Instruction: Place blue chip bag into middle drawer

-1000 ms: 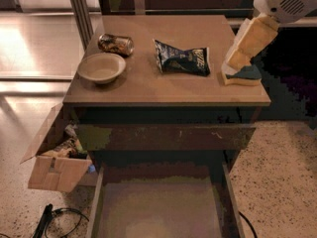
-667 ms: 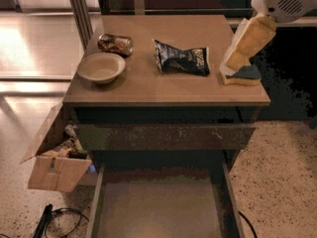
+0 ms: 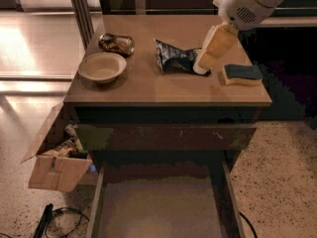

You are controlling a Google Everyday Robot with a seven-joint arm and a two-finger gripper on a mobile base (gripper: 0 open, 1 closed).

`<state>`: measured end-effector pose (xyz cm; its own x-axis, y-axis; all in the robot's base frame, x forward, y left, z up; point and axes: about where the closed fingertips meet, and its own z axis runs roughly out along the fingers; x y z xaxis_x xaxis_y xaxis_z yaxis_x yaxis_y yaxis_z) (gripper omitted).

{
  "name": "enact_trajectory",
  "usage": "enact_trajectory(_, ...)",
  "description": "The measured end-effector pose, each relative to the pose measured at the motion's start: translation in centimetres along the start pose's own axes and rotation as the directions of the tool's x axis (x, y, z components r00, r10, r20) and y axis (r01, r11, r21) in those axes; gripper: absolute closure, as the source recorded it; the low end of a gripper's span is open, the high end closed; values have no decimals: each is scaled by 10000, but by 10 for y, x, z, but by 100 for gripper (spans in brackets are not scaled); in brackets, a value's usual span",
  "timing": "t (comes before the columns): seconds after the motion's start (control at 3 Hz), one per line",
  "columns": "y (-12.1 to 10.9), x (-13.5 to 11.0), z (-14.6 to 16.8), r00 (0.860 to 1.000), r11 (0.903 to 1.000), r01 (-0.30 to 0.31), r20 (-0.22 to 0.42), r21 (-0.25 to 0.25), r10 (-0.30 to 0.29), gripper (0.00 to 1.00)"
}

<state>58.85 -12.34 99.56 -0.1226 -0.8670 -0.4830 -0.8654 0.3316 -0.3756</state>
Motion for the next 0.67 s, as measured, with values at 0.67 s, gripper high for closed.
enact_trajectory(0.67,-22,12,77,9949,9971,-521,838,-557,567,0)
